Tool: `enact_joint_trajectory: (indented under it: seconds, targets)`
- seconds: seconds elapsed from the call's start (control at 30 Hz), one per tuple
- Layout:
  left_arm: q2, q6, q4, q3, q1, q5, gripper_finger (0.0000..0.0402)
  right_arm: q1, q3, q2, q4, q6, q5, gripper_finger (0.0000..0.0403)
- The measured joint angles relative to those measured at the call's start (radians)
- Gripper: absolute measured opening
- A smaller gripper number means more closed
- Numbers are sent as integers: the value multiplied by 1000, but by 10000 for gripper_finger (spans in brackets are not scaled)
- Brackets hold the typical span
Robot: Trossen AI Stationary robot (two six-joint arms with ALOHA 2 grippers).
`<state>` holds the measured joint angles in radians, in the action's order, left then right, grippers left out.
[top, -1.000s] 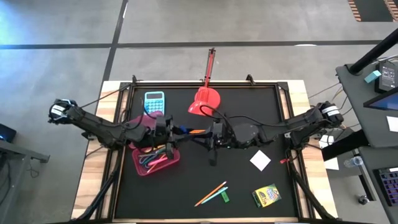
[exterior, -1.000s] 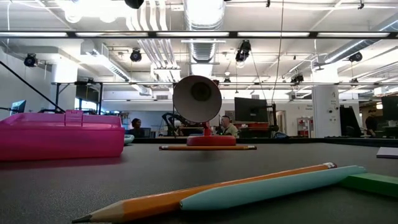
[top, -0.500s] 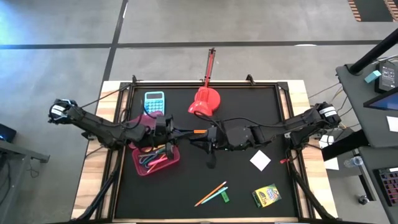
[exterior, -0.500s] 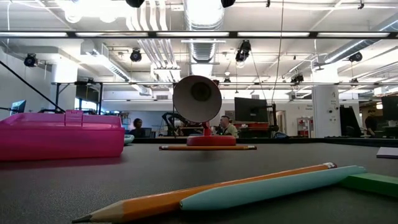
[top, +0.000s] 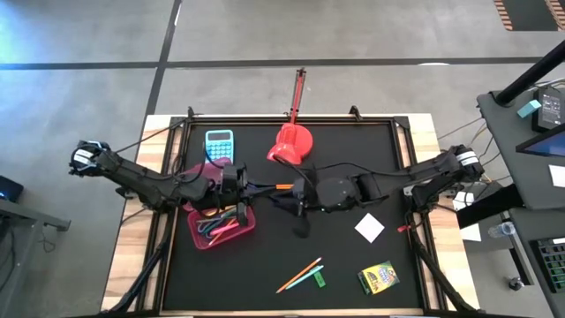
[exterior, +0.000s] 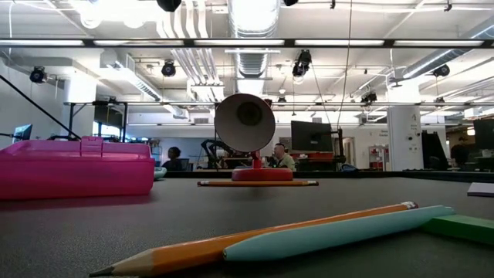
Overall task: Pack school essentials
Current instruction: Put the blue pen into the red supply box
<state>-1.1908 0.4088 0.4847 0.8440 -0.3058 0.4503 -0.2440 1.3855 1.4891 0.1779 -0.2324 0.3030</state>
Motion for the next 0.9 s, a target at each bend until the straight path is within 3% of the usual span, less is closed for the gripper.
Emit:
enact_joint_trajectory:
  seconds: [0.23,0.5,0.7,0.9]
  targets:
    - [0,0,-6,0,1,-3,2,0,179,0,373,-3,3,177]
    - [3,17,-113,0,32,-4,2,0,334,-1,716,-70,5,181]
    - [25,115,-303,0,71,-10,2,0,356,-1,881,-148,4,180]
    - [89,193,-491,0,149,-121,2,-6,311,-1,944,-196,4,176]
